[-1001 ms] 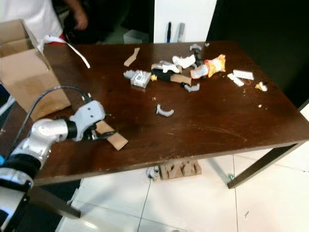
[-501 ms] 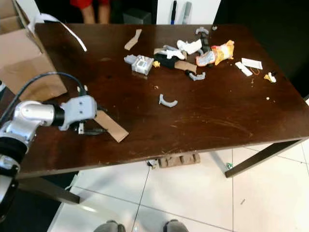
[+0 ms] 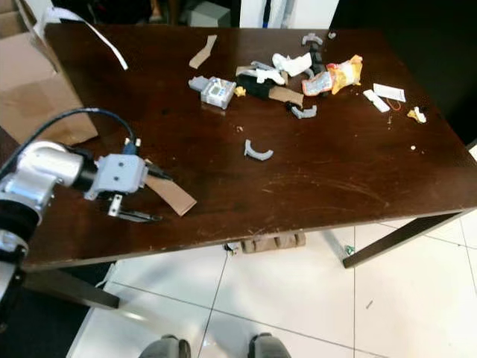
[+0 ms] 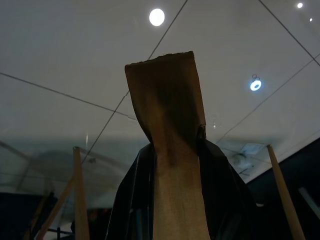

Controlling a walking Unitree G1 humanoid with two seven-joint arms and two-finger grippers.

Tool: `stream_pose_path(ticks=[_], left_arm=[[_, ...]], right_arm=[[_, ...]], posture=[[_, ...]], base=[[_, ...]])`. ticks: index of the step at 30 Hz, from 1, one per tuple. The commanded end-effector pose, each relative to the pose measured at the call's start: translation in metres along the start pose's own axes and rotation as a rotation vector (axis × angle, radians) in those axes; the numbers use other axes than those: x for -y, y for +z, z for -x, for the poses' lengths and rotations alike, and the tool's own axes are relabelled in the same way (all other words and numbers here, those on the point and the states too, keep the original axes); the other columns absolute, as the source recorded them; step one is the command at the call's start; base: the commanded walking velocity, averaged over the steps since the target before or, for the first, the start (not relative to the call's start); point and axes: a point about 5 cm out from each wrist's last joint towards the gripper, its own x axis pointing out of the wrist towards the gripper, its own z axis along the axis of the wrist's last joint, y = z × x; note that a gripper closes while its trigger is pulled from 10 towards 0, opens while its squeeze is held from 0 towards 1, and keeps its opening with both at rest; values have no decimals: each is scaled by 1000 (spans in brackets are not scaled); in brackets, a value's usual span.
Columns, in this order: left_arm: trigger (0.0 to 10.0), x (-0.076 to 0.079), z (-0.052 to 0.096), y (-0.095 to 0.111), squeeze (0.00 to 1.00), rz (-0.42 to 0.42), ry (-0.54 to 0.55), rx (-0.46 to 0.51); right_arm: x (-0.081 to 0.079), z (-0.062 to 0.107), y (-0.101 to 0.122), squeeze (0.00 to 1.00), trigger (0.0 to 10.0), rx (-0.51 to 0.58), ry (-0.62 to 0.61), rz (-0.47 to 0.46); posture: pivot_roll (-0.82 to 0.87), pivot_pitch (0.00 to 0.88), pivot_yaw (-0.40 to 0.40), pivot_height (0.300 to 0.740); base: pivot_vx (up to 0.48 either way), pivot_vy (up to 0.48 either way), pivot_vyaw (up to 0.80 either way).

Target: Picking trash to rubbish bin

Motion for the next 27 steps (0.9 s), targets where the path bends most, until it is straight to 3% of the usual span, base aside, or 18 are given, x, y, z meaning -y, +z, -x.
stream_pose_path(ticks=[1,3,4,6,9,14,19,27], left_arm=[[10000,4,14,-8,1000,63,-23,-25],[10000,3,20,-9,953,95,-15,-24],[10000,1,25,-10,0,128,-7,-19],[10000,1,25,-10,0,128,-7,-19],[10000,-8,41,-10,0,226,70,41],[10000,-12,42,-9,0,246,108,75],[10000,-16,33,-5,0,252,99,128],[10000,-11,17,-7,0,258,30,116]], right_arm=[[0,2,-18,0,10000,-50,6,8],[1,2,-20,0,10000,-54,5,7],[3,3,-23,0,10000,-58,4,8],[3,3,-23,0,10000,-58,4,8],[16,9,-37,0,10000,-82,-16,18],[24,12,-44,0,10000,-95,-28,23],[26,15,-53,0,10000,-108,-24,21],[23,15,-59,0,10000,-112,-15,16]], posture=[[-50,293,-95,740],[-59,300,-98,740],[-74,312,-104,740],[-74,312,-104,740],[-119,332,-125,740],[-130,337,-131,740],[-151,356,-139,740],[-158,379,-130,740]], base=[[0,0,0],[0,0,0],[0,0,0],[0,0,0],[0,0,0],[0,0,0],[0,0,0],[0,0,0]])
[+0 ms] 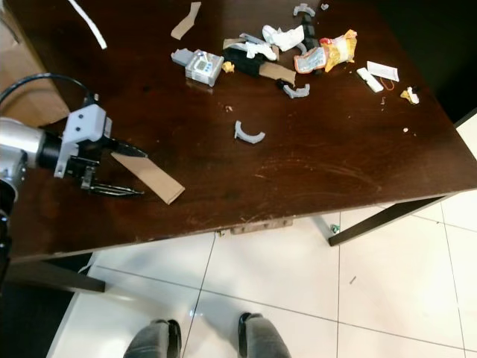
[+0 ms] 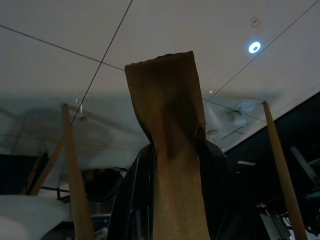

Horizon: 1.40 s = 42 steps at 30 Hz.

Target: Picking trash to rubbish bin

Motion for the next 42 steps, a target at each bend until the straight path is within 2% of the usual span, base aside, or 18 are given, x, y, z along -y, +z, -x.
stream_pose_path(ticks=[1,7,16,17,18,19,21,26,34,36,40,41,42], left_arm=[[10000,4,-15,-3,0,10,-58,1],[10000,5,-19,-4,0,-17,-90,-45],[10000,6,-28,-4,0,-39,-123,-61],[7882,8,-30,-6,0,-48,-137,-73],[7882,8,-30,-6,0,-48,-137,-73],[235,10,-32,-7,0,-55,-153,-86],[0,12,-34,-10,0,-63,-174,-104],[0,17,-39,-14,0,-66,-211,-126],[0,22,-43,-17,0,-58,-211,-98],[0,19,-43,-15,0,-54,-181,-61],[0,7,-40,-3,0,-54,-45,36],[0,7,-40,-3,0,-54,-45,36],[5882,2,-38,2,0,-50,16,74]], right_arm=[[-3,2,-19,0,10000,-53,9,-6],[-6,2,-24,0,10000,-59,16,-13],[-7,2,-25,0,10000,-54,14,-20],[-7,2,-24,0,10000,-51,12,-23],[-7,2,-24,0,10000,-51,12,-23],[-7,2,-23,0,10000,-47,10,-27],[-7,1,-22,0,10000,-43,10,-31],[-9,0,-18,0,10000,-34,12,-36],[-14,-3,-5,0,10000,-4,15,-47],[-15,-4,0,0,10000,11,16,-52],[-18,-6,15,0,10000,58,22,-60],[-18,-6,15,0,10000,58,22,-60],[-19,-6,20,0,10000,70,21,-63]], posture=[[-159,384,-127,740],[-163,394,-125,740],[-170,392,-114,740],[-170,392,-114,740],[-170,392,-114,740],[-168,390,-109,740],[-168,390,-109,740],[-162,385,-102,740],[-144,359,-86,740],[-137,343,-82,740],[-122,322,-74,740],[-122,322,-74,740],[-116,314,-70,740]], base=[[0,0,0],[0,0,0],[0,0,0],[0,0,0],[0,0,0],[0,0,0],[0,0,0],[0,0,0],[0,0,0],[0,0,0],[0,0,0],[0,0,0],[0,0,0]])
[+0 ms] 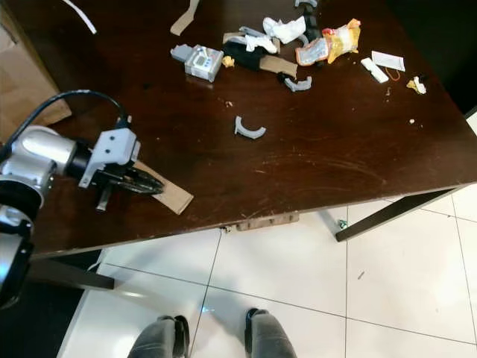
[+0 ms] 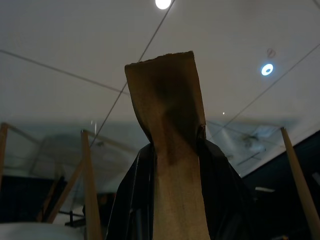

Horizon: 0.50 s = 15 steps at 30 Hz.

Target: Picking trash to rubbish bin

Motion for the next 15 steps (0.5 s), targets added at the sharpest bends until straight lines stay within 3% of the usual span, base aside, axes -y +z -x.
stream_pose_path(ticks=[1,2,4,6,7,9,10,13,15], left_arm=[[5882,-2,-5,0,0,32,57,53],[10000,-8,-2,5,0,35,137,101],[10000,-13,1,9,0,39,187,132],[10000,-27,11,21,0,78,361,278],[10000,-27,11,21,0,78,361,278],[10000,-35,21,28,0,144,491,458],[10000,-35,21,28,0,144,491,458],[10000,-32,24,30,0,216,547,645],[10000,-28,20,26,0,231,548,673]], right_arm=[[-4,0,-10,0,10000,-30,1,-27],[-5,-1,-6,0,10000,-19,2,-30],[-6,-1,-4,0,10000,-11,3,-32],[-9,-3,4,0,10000,14,5,-48],[-9,-3,4,0,10000,14,5,-48],[-14,-5,13,0,10000,40,8,-60],[-14,-5,13,0,10000,40,8,-60],[-19,-7,23,0,10000,63,11,-72],[-20,-8,30,0,10000,74,13,-76]], posture=[[-116,314,-70,740],[-111,303,-66,740],[-108,300,-65,740],[-99,280,-60,740],[-99,280,-60,740],[-87,253,-55,740],[-87,253,-55,740],[-78,235,-51,740],[-70,223,-53,740]], base=[[0,0,0],[0,0,0],[0,0,0],[0,0,0],[0,0,0],[0,0,0],[0,0,0],[0,0,0],[0,0,0]])
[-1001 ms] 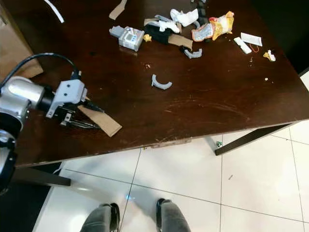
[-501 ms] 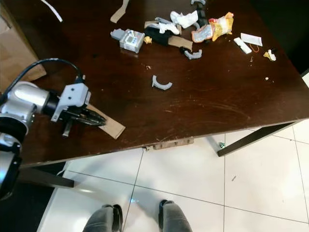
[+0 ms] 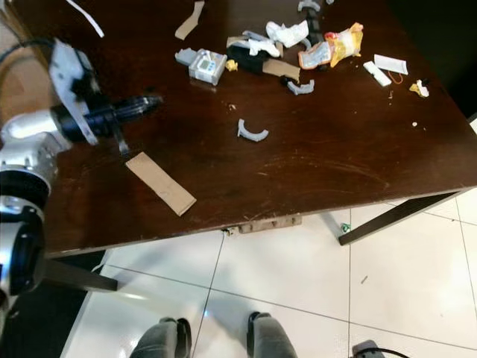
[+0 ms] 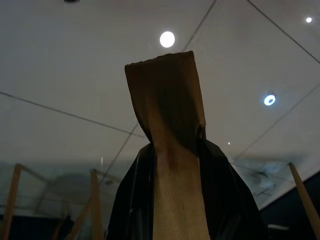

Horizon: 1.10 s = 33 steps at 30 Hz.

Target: Picking trash to rubbish bin

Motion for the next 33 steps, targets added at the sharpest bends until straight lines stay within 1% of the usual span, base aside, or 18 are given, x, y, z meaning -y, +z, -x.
stream_pose_path(ticks=[1,4,7,12,13,14,15,16,17,20,22,23,24,25,27,29,32,33], left_arm=[[10000,13,3,-17,0,34,-19,-10],[10000,19,5,-24,0,29,-21,-30],[10000,17,5,-20,0,40,12,-12],[10000,24,1,-6,0,35,-21,33],[10000,29,-2,1,0,-2,-47,35],[10000,33,-4,8,667,-80,-82,-13],[10000,35,-5,13,667,-133,-102,-49],[10000,38,-4,16,1000,-198,-156,-126],[10000,38,-4,16,1000,-198,-156,-126],[10000,44,10,25,1000,-305,-332,-295],[10000,48,21,22,1000,-297,-464,-391],[10000,48,21,22,1000,-297,-464,-391],[10000,50,27,18,1000,-276,-521,-447],[10000,50,27,18,1000,-276,-521,-447],[10000,53,35,11,1000,-220,-596,-527],[10000,53,38,5,1000,-193,-615,-571],[10000,50,40,-2,1000,-181,-609,-600],[10000,43,42,-15,1000,-171,-594,-665]], right_arm=[[-4,0,-12,0,10000,-41,0,-36],[-5,-1,-8,0,10000,-33,2,-34],[-5,-1,-4,0,10000,-28,0,-34],[-5,-2,0,0,10000,-19,-3,-40],[-5,-2,0,0,10000,-18,-2,-40],[-5,-2,1,0,10000,-19,-1,-37],[-5,-2,1,0,10000,-20,0,-35],[-5,-2,2,0,10000,-22,3,-32],[-5,-2,2,0,10000,-22,3,-32],[-6,-3,3,0,10000,-27,5,-26],[-5,-3,4,0,10000,-28,6,-22],[-5,-3,4,0,10000,-28,6,-22],[-5,-3,4,0,10000,-29,6,-18],[-5,-3,4,0,10000,-29,6,-18],[-4,-2,3,0,10000,-33,7,-11],[-2,-1,0,0,10000,-38,9,-4],[-1,0,-4,0,10000,-48,7,1],[4,3,-16,0,10000,-75,6,15]], posture=[[-69,221,-52,740],[-58,215,-51,740],[-51,210,-47,740],[-45,195,-50,740],[-39,182,-54,740],[-35,176,-56,740],[-35,176,-56,740],[-27,171,-57,740],[-27,171,-57,740],[-17,162,-56,740],[-9,167,-58,740],[-9,167,-58,740],[-8,173,-61,740],[-8,173,-61,740],[-10,188,-68,740],[-14,205,-74,740],[-20,222,-82,740],[-31,255,-89,740]], base=[[0,0,0],[0,0,0],[0,0,0],[0,0,0],[0,0,0],[0,0,0],[0,0,0],[0,0,0],[0,0,0],[0,0,0],[0,0,0],[0,0,0],[0,0,0],[0,0,0],[0,0,0],[0,0,0],[0,0,0],[0,0,0]])
